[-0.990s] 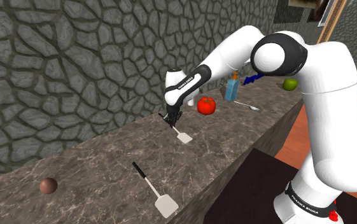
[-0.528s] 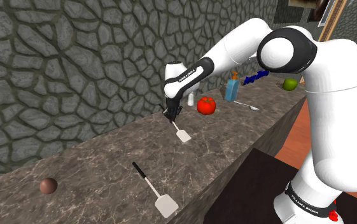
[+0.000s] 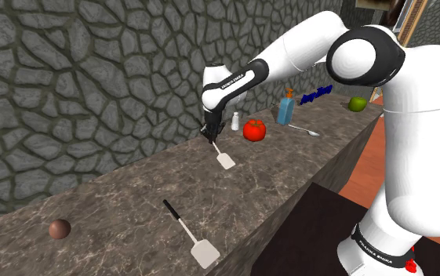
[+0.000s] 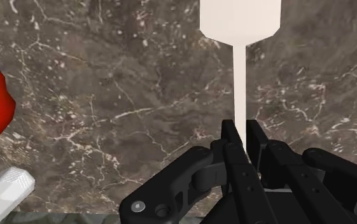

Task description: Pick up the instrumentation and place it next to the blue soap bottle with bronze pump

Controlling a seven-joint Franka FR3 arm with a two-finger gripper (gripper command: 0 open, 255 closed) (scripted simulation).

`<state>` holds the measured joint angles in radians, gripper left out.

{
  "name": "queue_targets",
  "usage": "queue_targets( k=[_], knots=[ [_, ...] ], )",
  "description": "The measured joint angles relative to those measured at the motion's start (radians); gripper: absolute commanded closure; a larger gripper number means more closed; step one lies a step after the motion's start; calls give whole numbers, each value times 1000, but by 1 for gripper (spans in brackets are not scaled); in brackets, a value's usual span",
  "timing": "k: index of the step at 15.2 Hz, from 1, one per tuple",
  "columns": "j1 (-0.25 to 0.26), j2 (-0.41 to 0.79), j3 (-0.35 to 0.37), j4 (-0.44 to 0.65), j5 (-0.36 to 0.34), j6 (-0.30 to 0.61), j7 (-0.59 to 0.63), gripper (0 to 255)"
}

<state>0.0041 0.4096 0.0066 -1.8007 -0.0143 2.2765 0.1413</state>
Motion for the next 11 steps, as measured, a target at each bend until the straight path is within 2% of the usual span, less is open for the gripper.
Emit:
queue_targets(
  k=[11],
  knots=[
    [-1,-66,0,53,2,-119,-3,255]
  ],
)
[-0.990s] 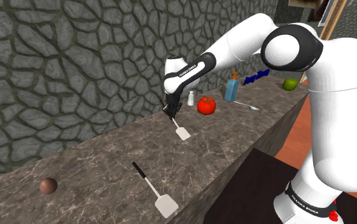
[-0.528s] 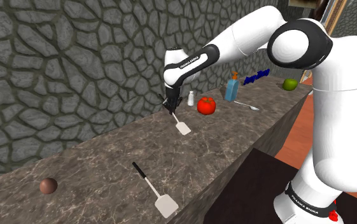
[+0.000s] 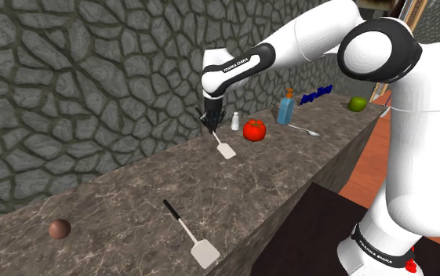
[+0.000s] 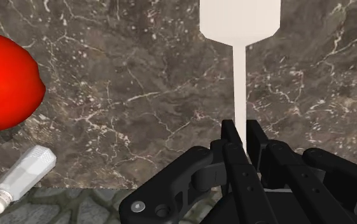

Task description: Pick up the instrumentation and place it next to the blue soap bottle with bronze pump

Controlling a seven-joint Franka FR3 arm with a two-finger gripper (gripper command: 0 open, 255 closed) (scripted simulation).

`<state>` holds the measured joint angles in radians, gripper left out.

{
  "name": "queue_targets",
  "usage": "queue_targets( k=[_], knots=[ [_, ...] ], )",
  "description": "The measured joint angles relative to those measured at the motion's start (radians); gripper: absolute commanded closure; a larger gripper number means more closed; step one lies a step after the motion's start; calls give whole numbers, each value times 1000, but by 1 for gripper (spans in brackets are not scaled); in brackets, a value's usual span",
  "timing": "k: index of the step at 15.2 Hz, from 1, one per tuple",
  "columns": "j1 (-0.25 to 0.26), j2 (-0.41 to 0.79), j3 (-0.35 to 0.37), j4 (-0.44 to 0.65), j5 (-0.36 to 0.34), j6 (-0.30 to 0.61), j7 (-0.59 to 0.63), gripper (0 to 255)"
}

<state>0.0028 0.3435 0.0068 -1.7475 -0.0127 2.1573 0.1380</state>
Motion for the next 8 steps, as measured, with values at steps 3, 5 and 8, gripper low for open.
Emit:
queue_targets(
  k=[3,5,8],
  knots=[
    [2,-12,1,28,0,-40,2,255],
    [0,-22,0,43,1,-65,-1,255],
    [1,-31,1,69,1,-100,1,255]
  ],
)
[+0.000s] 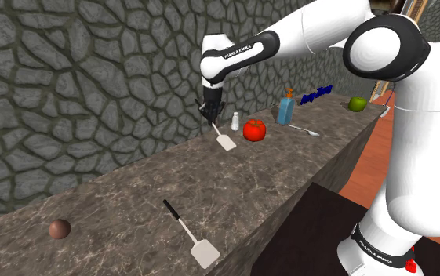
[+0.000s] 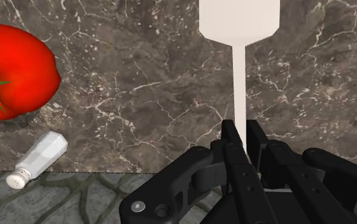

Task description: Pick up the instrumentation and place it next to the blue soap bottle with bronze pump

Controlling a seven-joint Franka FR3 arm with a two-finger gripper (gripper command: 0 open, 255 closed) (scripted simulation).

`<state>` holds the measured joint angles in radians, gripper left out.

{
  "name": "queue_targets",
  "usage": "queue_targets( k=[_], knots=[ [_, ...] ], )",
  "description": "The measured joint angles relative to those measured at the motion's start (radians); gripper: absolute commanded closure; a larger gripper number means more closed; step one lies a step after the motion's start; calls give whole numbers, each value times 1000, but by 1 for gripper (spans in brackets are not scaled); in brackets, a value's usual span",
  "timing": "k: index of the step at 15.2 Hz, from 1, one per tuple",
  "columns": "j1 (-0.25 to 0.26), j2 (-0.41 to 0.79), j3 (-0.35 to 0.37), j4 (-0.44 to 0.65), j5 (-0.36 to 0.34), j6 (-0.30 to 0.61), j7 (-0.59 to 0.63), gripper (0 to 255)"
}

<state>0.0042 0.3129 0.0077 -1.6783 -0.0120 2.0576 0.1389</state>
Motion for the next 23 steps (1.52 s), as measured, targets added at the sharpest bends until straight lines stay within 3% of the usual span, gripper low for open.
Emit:
queue_targets(
  k=[20,23],
  knots=[
    [0,-30,0,224,1,-254,-3,255],
    [-27,-57,-14,195,8,-252,-44,255]
  ],
)
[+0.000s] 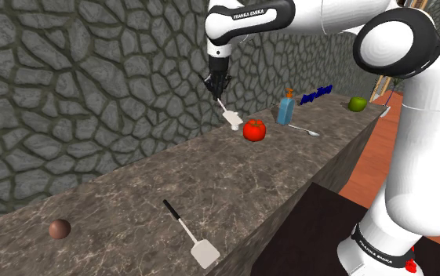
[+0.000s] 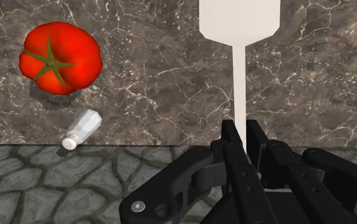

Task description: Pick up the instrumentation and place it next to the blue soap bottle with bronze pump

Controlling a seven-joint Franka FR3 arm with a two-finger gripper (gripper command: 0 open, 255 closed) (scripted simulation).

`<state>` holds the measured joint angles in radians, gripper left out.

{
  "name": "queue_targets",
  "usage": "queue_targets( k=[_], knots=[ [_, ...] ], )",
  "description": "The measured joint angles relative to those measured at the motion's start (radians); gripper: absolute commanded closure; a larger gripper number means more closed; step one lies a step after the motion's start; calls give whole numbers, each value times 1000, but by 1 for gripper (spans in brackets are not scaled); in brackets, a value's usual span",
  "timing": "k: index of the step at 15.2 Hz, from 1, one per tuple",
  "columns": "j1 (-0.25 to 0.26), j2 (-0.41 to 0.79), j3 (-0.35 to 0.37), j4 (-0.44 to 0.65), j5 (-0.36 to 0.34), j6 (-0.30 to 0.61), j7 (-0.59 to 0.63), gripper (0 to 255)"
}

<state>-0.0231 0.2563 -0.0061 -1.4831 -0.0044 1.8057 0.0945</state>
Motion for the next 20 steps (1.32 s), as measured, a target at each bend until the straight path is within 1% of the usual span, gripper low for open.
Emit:
queue_targets(
  k=[6,9,14,16,18,20],
  knots=[
    [-79,-61,-46,-80,17,19,-126,255],
    [-119,-69,-71,-91,26,22,-193,255],
    [-189,-67,-116,-83,43,14,-310,255],
    [-215,-49,-131,-54,51,1,-352,255],
    [-243,-41,-148,-57,58,10,-398,255],
    [-273,-21,-164,-33,68,5,-445,255]
  ],
)
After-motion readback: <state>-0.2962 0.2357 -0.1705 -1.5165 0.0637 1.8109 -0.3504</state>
